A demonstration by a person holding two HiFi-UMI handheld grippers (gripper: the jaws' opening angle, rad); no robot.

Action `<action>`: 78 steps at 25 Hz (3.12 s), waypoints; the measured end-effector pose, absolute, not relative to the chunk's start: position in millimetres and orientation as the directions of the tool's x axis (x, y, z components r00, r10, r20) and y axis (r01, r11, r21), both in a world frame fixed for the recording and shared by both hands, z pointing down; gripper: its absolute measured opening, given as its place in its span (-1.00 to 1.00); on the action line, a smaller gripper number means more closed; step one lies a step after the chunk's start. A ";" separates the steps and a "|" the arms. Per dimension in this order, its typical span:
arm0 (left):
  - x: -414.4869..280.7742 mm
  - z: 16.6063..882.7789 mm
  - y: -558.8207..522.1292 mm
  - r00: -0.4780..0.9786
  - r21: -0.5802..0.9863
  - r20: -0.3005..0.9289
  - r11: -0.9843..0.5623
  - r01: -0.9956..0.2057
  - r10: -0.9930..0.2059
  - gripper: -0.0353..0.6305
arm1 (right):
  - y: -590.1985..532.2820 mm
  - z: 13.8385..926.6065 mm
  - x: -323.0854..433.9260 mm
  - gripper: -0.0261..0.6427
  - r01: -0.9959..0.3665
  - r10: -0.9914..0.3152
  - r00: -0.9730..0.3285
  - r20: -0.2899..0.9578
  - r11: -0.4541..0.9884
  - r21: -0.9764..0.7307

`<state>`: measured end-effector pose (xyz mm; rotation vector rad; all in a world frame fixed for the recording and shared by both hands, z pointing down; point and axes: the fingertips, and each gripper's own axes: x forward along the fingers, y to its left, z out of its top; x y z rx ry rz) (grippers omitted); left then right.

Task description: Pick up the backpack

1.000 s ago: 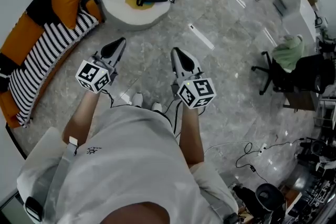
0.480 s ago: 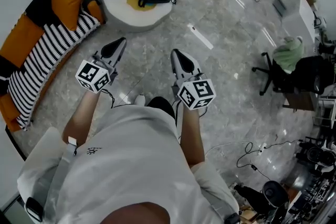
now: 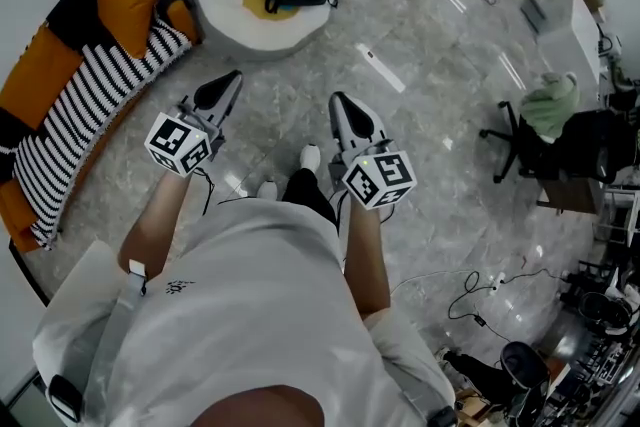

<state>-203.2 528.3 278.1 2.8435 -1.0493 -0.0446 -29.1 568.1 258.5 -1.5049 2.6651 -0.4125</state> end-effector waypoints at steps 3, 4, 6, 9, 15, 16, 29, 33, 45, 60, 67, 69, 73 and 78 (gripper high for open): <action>-203.3 283.1 520.5 0.759 0.121 0.014 -0.752 -0.648 -0.651 -0.88 | 559.0 265.5 -28.7 -0.90 -0.838 -0.847 -0.522 0.099 0.488 -0.245; -203.4 284.2 517.0 0.757 0.122 0.015 -0.750 -0.650 -0.653 -0.88 | 555.1 268.0 -28.8 -0.90 -0.840 -0.846 -0.523 0.107 0.489 -0.236; -201.3 283.9 510.5 0.754 0.119 0.017 -0.747 -0.654 -0.657 -0.88 | 547.5 270.3 -26.9 -0.90 -0.837 -0.842 -0.528 0.111 0.494 -0.234; -195.5 283.1 498.0 0.750 0.111 0.024 -0.744 -0.659 -0.661 -0.88 | 533.1 271.9 -21.5 -0.90 -0.831 -0.836 -0.536 0.113 0.500 -0.242; -183.9 284.7 460.0 0.737 0.106 0.035 -0.731 -0.674 -0.675 -0.88 | 492.6 273.2 -12.2 -0.90 -0.816 -0.822 -0.559 0.112 0.521 -0.251; -179.7 284.9 455.6 0.736 0.107 0.037 -0.730 -0.675 -0.676 -0.88 | 486.6 273.8 -7.9 -0.90 -0.813 -0.820 -0.562 0.111 0.522 -0.257; -122.0 287.8 377.0 0.695 0.110 0.078 -0.687 -0.718 -0.715 -0.88 | 396.9 281.3 50.9 -0.90 -0.762 -0.768 -0.629 0.124 0.576 -0.295; -103.8 288.3 356.3 0.676 0.108 0.087 -0.668 -0.736 -0.731 -0.88 | 372.5 282.9 71.1 -0.90 -0.748 -0.756 -0.644 0.118 0.590 -0.304; -57.9 297.6 297.1 0.646 0.103 0.110 -0.638 -0.763 -0.756 -0.88 | 307.7 294.9 119.7 -0.90 -0.725 -0.731 -0.672 0.122 0.614 -0.313; -24.1 289.6 261.2 0.627 0.081 0.103 -0.622 -0.779 -0.772 -0.88 | 267.0 289.5 160.2 -0.90 -0.717 -0.728 -0.678 0.101 0.624 -0.310; -17.4 290.8 246.4 0.646 0.074 0.107 -0.641 -0.764 -0.756 -0.88 | 258.7 292.4 165.2 -0.90 -0.729 -0.745 -0.660 0.096 0.605 -0.321; -14.0 289.8 239.6 0.651 0.076 0.102 -0.647 -0.759 -0.752 -0.88 | 254.3 292.5 168.4 -0.90 -0.735 -0.751 -0.653 0.097 0.598 -0.320; -11.6 295.1 221.1 0.663 0.087 0.099 -0.658 -0.748 -0.742 -0.88 | 239.2 294.5 172.2 -0.90 -0.750 -0.764 -0.637 0.105 0.581 -0.318; -16.1 301.0 192.7 0.675 0.102 0.100 -0.667 -0.738 -0.731 -0.88 | 213.3 296.5 166.3 -0.90 -0.758 -0.769 -0.629 0.115 0.572 -0.314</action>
